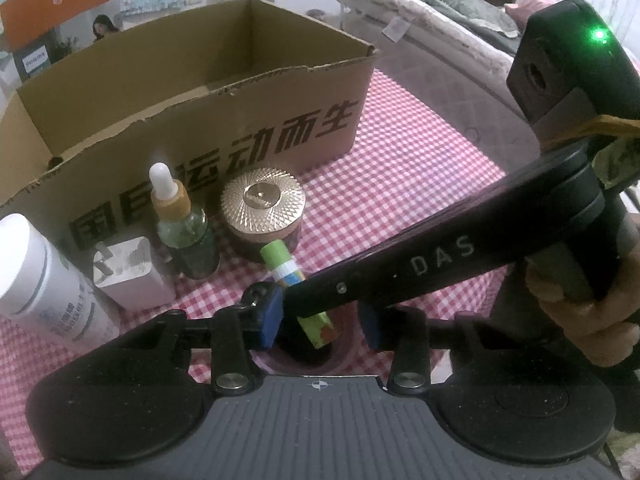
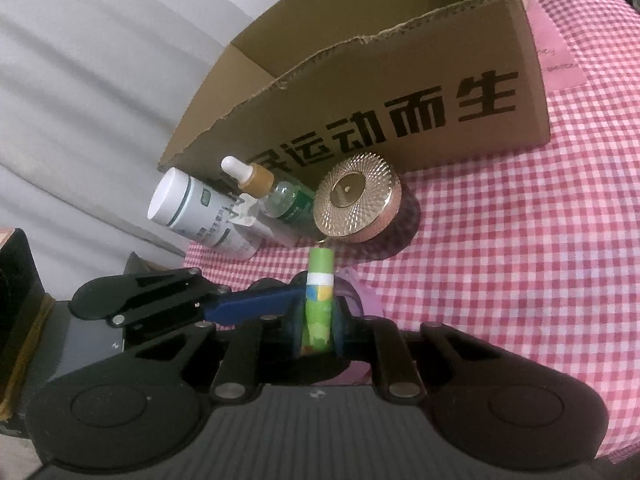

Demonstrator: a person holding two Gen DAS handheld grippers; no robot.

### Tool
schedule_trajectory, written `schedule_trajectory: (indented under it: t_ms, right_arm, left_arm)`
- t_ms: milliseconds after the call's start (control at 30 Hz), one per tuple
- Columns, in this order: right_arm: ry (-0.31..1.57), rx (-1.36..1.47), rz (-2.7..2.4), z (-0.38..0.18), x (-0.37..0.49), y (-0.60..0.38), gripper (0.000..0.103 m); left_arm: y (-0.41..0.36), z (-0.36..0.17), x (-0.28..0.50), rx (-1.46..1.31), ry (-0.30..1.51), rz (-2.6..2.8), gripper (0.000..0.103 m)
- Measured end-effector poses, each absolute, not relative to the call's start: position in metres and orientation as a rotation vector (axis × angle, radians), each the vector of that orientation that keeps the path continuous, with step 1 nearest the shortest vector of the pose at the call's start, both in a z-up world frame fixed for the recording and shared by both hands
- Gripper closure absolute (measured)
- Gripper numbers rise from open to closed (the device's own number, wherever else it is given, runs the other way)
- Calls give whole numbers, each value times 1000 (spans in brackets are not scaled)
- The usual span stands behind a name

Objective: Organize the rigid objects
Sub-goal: 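Carry the glue stick into the box and open the right tool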

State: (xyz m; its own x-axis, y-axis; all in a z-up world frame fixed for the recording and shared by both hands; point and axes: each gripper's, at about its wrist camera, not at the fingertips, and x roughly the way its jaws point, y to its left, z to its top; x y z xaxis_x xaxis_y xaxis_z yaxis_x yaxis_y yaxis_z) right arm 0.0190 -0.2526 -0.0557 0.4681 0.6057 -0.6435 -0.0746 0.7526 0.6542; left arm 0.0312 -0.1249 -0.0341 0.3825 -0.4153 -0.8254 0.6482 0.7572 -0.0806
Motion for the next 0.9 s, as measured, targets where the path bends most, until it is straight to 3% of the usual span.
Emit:
schedule_trajectory:
  t_ms: [300,600,900]
  right_arm:
    - [958,609,445,-33,1,-262,87]
    - [805,518,522,41,29,-243,87]
    - [865,542,612,57,130,-218,87]
  left_arm:
    - [-115,-10,19,268,886,-679,71]
    - [-88,58,41,269,739,-578,71]
    - [-65,64,126,226,859,-481,71]
